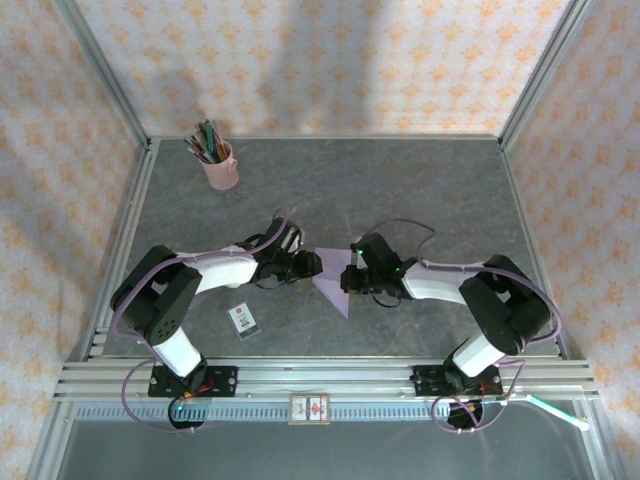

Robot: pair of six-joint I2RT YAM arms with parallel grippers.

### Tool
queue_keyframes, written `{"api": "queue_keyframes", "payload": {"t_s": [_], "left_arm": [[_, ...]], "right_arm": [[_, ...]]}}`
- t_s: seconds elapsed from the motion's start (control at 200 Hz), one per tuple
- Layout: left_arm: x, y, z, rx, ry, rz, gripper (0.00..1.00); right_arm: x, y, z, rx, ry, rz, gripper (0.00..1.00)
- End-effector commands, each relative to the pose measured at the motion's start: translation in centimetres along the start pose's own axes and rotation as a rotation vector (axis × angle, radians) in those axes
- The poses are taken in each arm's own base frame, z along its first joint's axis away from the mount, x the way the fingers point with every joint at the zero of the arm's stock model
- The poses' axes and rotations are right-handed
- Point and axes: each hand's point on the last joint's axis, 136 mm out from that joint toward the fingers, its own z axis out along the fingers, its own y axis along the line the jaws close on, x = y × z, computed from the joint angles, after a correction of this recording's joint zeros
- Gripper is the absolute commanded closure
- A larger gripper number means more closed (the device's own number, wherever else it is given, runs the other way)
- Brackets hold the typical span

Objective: Fold a paper plane with a square sheet of paper (pick it up from the middle)
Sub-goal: Fourth fold the wing at the center of the table.

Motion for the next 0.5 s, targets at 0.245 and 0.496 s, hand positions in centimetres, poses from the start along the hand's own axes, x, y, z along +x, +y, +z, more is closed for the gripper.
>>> {"api": "queue_keyframes", "payload": {"t_s": [0.245,0.496], "left_arm": [[1.5,-0.7,1.1,0.034,0.066,-0.003,0.54],[1.3,-1.1,1.2,0.055,0.057,-0.019,0.54]], "right_arm": [[1.2,-2.8,0.5,0.099,0.017,0.016,0.99],[1.3,-2.9,0.6,0.101,0.02,0.015,0.99]]}}
